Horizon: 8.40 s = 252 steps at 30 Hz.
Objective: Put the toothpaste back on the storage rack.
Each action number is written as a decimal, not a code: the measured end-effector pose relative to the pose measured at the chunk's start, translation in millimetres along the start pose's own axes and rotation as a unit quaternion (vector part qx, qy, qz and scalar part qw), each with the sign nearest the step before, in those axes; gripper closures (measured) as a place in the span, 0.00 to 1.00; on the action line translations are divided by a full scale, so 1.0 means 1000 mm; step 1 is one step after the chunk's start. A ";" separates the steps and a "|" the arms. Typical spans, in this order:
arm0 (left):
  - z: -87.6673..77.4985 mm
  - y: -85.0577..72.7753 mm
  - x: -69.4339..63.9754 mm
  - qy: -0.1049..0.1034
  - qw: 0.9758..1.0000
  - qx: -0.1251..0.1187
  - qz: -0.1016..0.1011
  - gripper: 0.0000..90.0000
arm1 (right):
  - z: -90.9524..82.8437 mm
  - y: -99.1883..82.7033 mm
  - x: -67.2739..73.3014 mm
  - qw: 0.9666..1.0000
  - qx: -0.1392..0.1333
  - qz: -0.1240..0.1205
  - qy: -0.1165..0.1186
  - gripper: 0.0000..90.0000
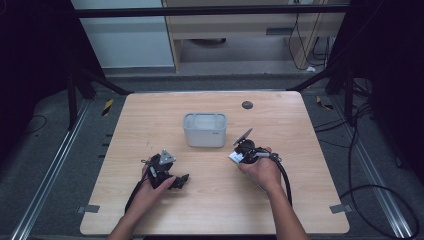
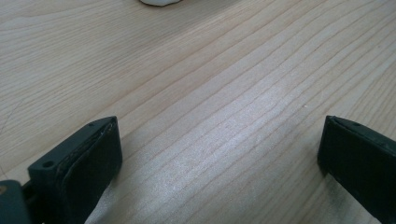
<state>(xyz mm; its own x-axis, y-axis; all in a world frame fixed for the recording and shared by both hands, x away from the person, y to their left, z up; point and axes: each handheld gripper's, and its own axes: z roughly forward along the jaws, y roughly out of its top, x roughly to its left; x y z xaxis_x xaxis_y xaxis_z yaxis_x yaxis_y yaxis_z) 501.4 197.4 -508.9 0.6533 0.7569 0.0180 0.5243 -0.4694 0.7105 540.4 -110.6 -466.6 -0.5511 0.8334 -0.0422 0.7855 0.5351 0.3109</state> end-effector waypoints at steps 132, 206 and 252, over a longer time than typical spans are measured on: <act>0.000 0.000 0.000 0.000 1.000 0.000 0.000 0.00 | -0.172 0.059 0.012 0.903 -0.419 0.079 -0.044 0.89; 0.000 0.000 0.001 -0.001 1.000 0.001 0.004 0.00 | -0.152 0.132 0.048 0.879 -0.470 0.071 -0.035 0.89; 0.000 0.000 0.000 -0.002 1.000 -0.001 0.002 0.00 | -0.059 0.132 0.061 0.904 -0.421 0.070 -0.021 0.89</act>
<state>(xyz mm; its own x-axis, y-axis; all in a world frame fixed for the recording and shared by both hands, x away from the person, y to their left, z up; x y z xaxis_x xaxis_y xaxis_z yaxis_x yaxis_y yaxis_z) 501.5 197.8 -508.9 0.6573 0.7534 0.0190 0.5205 -0.4721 0.7115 594.0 2.4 -372.0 -0.4376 0.8989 0.0228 0.3444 0.1442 0.9277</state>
